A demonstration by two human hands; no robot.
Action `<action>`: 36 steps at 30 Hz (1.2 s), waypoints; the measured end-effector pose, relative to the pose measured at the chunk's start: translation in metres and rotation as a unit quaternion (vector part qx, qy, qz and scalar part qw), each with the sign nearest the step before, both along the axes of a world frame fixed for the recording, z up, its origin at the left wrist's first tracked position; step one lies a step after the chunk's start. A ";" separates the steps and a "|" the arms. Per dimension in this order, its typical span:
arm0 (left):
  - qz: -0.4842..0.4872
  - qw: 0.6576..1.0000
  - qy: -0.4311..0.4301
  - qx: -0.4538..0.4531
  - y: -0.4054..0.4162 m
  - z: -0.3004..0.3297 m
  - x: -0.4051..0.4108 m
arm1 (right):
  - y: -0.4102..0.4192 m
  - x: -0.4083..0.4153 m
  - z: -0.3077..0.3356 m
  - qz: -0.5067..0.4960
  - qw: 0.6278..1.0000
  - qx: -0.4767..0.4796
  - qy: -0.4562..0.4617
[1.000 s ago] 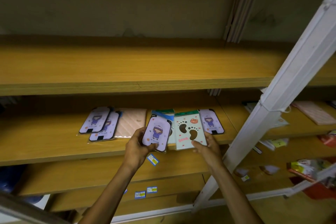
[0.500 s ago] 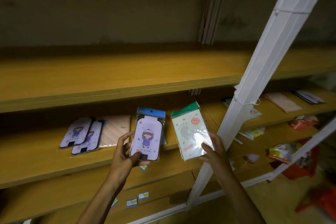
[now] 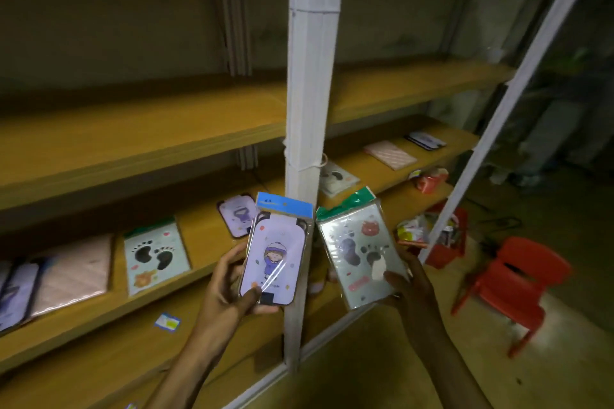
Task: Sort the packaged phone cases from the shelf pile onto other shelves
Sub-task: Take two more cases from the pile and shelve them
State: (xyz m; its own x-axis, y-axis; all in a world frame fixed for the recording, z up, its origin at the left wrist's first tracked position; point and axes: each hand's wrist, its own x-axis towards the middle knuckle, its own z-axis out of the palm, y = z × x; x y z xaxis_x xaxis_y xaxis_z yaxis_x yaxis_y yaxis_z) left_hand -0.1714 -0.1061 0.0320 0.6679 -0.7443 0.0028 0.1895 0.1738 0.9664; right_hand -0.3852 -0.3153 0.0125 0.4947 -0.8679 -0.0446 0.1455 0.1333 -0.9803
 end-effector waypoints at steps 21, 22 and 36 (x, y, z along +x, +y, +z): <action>0.009 0.998 -0.062 0.015 -0.206 0.017 -0.159 | -0.172 -0.159 0.021 -0.021 0.998 -0.040 0.040; 0.021 0.998 -0.063 0.011 -0.214 0.013 -0.153 | -0.184 -0.152 0.019 -0.013 0.999 -0.035 0.039; 0.164 0.986 -0.041 -0.006 -0.306 0.006 -0.045 | -0.333 0.026 0.016 0.152 0.987 -0.009 0.054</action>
State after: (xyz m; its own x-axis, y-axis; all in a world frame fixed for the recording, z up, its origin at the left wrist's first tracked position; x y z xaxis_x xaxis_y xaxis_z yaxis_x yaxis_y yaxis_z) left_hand -0.2167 -0.4117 0.0382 0.8697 -0.4879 0.0742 0.0430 0.2248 0.9735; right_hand -0.3589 -0.6481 0.0288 0.7260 -0.6807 -0.0978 -0.0040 0.1379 -0.9904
